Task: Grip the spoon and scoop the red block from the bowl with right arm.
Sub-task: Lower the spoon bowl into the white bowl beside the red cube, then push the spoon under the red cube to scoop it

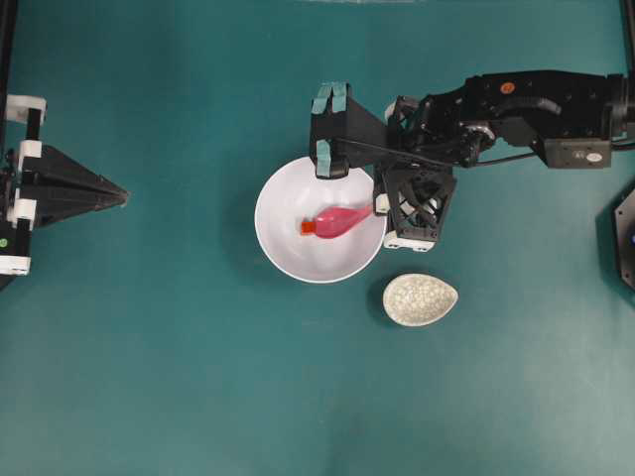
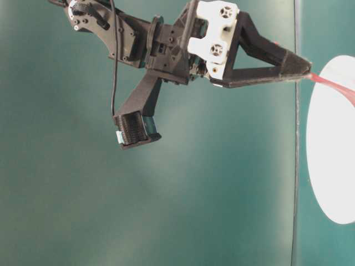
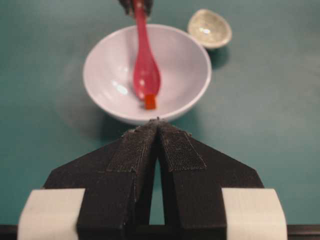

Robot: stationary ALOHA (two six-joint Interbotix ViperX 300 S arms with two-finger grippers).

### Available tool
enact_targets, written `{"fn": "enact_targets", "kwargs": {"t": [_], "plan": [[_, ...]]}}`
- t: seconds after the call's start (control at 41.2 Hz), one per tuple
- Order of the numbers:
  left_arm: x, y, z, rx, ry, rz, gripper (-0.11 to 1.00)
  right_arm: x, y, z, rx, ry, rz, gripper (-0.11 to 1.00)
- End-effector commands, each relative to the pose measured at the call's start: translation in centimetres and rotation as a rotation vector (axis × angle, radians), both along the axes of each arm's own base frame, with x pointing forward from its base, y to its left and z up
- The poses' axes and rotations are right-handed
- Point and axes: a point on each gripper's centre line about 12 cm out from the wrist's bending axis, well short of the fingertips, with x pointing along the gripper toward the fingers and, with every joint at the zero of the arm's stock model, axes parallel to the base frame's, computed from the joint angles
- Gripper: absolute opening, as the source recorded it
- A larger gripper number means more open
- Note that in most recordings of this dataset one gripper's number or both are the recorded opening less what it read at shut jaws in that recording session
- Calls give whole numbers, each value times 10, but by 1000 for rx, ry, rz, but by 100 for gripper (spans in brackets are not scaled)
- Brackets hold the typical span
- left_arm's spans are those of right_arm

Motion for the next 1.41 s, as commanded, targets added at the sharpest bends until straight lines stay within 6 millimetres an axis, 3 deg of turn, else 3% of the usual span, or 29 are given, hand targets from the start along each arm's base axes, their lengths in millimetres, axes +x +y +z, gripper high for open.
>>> {"fn": "enact_targets", "kwargs": {"t": [0.0, 0.947, 1.384], "plan": [[2, 0, 10, 5, -26, 1, 0, 6, -1, 14, -10, -52, -2, 24], [2, 1, 10, 3, -26, 2, 0, 27, 2, 19, -21, -152, -15, 24], [2, 0, 10, 5, -28, 1, 0, 27, 2, 22, -23, -170, -20, 24]]}}
